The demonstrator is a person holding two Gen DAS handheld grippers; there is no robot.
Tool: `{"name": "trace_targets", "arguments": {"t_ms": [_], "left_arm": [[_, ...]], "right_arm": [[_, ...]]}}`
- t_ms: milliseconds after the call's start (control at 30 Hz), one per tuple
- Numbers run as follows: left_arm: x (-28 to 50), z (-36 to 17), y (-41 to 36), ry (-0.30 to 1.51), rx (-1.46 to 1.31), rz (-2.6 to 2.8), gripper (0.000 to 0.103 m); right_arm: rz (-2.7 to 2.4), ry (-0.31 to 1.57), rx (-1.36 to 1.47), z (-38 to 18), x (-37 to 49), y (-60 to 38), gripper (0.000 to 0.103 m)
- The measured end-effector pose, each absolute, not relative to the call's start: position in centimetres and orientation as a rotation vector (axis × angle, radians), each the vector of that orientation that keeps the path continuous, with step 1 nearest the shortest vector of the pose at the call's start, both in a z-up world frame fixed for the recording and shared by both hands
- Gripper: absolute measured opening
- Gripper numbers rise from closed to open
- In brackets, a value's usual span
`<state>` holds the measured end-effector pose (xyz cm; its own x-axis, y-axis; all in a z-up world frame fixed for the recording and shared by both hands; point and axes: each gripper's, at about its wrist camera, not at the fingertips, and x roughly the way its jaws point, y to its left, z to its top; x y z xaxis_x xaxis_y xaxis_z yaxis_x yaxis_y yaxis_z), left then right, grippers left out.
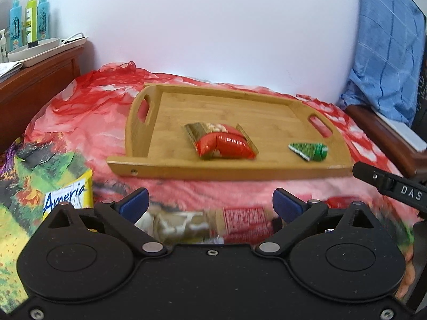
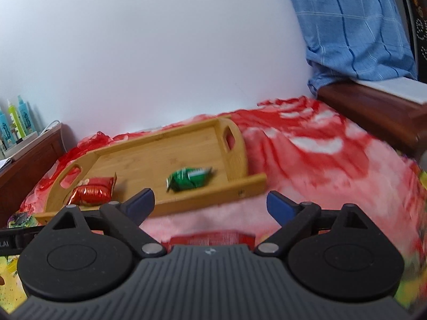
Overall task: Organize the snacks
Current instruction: 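Move both tools back over the remaining snacks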
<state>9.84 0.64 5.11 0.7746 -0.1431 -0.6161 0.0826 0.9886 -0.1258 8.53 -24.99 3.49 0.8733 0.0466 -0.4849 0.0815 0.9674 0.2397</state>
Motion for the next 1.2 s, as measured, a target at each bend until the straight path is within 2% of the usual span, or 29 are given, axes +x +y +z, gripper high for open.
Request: {"name": "trace_targets", "arguments": {"t_ms": [267, 600, 867, 967, 1033, 1200], "left_arm": [[7.8, 3.6, 0.9, 0.688, -0.067, -0.132, 0.099], [6.1, 2.9, 0.7, 0.667, -0.023, -0.143, 0.097], [6.0, 2.4, 0.7, 0.649, 0.024, -0.112, 0.097], [6.0, 2.5, 0.7, 0.631, 0.036, -0.095, 0.097], [6.1, 2.5, 0.8, 0.619, 0.043, -0.077, 0.097], [6.4, 2.3, 0.8, 0.617, 0.056, -0.043, 0.098]], "right_arm": [[-0.027, 0.516, 0.187, 3.0, 6.2, -23.2, 0.097], [-0.048, 0.552, 0.122, 1.8, 3.6, -21.1, 0.081], [-0.102, 0.563, 0.117, 1.3, 3.0, -20.8, 0.078], [-0.159, 0.545, 0.153, 1.4, 2.8, -21.6, 0.071], [-0.194, 0.538, 0.193, 1.5, 2.7, -22.4, 0.059], [-0.251, 0.575, 0.254, 1.0, 3.1, -23.8, 0.055]]}}
